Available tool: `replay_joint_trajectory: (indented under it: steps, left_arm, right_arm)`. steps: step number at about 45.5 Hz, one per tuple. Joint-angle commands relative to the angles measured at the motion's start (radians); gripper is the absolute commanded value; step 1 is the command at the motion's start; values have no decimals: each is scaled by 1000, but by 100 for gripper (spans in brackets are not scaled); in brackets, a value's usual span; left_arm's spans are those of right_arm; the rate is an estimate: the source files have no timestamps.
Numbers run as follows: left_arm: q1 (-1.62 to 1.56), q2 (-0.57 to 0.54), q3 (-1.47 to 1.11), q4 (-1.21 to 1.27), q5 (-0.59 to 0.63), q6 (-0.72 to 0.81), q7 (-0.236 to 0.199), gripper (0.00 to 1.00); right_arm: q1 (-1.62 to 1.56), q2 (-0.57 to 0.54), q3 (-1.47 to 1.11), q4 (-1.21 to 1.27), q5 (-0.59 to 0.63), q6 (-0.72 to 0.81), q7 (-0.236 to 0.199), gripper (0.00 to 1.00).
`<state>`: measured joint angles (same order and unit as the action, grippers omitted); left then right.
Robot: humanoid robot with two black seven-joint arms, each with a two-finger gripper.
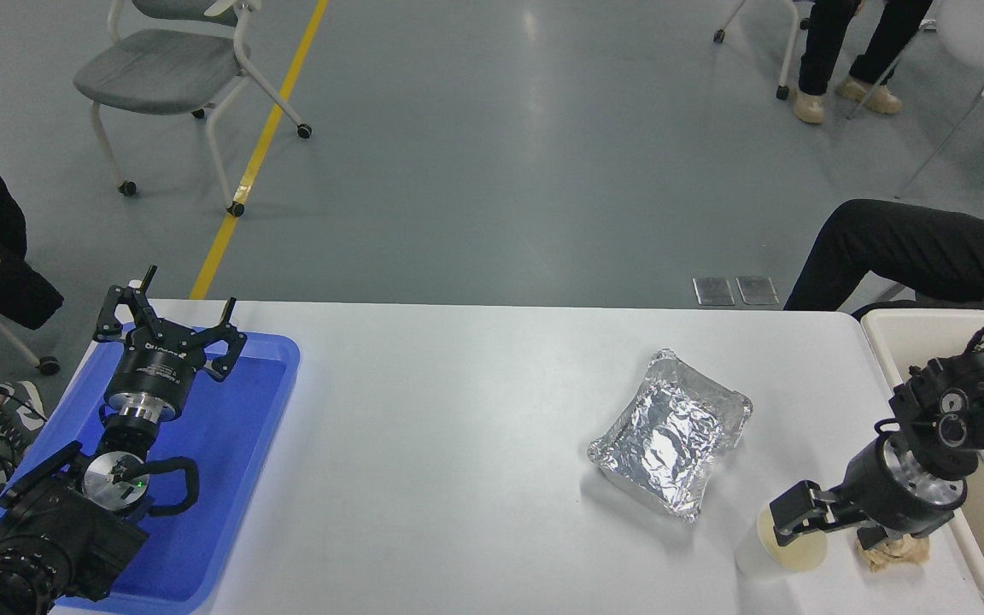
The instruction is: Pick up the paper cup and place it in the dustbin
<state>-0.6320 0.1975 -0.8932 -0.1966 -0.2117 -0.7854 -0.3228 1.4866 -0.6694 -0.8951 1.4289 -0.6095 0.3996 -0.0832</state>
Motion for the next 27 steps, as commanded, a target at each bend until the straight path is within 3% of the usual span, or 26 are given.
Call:
replay_joint_trajectory:
  steps: [1,14,16,21,27]
  left_arm:
    - [0,0,0,2,0,0,1,100]
    - [0,-1,0,-1,0,0,-1,100]
    - [0,-1,0,-1,0,0,1,100]
    - [0,-1,-1,-1,0,0,1,100]
    - [0,-1,0,-1,0,0,1,100]
  right_arm:
    - [-89,-6,50,-64,-33,-38,0,100]
    - [-167,30,87,-128,-33,-42,10,96]
    - [-167,31,87,-133,-33,-42,11,85]
    - [-173,39,87,-143,-41,-42,22,45]
    - [-173,47,87,-148,-67,-42,22,22]
